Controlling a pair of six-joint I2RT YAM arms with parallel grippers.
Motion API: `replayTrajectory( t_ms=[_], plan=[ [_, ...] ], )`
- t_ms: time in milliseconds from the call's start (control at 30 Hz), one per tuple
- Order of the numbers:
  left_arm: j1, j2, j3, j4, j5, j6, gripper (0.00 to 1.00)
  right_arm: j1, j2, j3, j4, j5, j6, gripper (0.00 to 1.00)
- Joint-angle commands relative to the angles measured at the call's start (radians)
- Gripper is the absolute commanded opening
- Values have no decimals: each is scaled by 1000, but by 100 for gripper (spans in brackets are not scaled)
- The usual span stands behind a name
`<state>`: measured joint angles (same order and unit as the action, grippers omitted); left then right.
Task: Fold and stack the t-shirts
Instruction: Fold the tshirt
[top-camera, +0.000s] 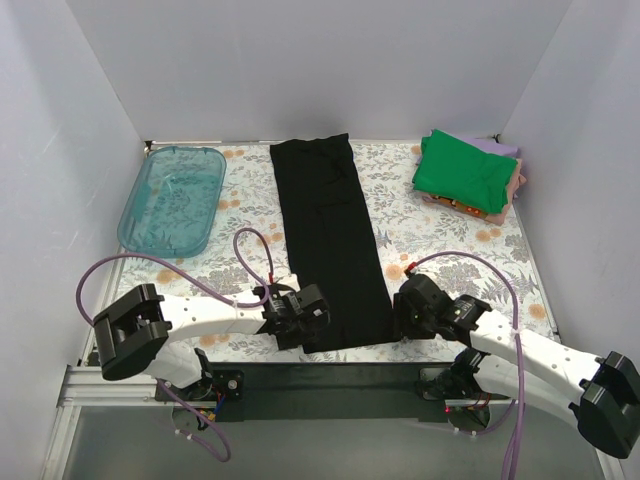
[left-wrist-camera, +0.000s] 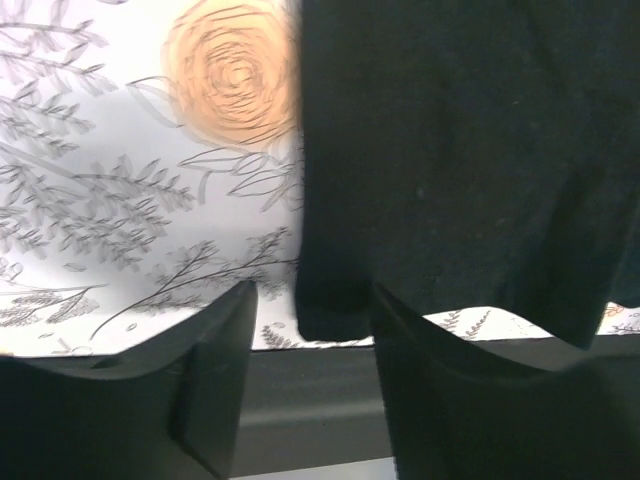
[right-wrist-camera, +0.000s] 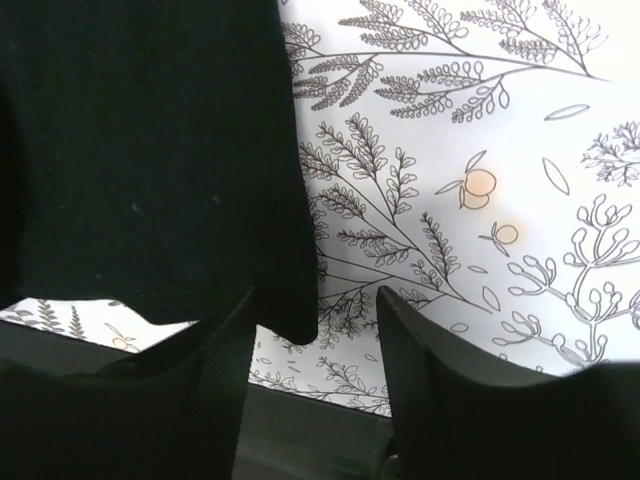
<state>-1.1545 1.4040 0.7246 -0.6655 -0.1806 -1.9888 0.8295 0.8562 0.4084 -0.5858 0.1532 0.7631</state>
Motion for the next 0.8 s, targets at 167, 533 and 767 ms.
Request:
replayTrajectory(
  t_ms=[167,533,767],
  plan=[
    [1,81,-28,43,26,-100,18,-4,35,-51,95,-130,18,25],
    [-1,-42,-53,67,26,-67,0,-4,-59,-39,115,-184,12,1],
    [4,-85,33,6,-62,-57,0,-4,0,84,116,-97,-44,1]
  ],
)
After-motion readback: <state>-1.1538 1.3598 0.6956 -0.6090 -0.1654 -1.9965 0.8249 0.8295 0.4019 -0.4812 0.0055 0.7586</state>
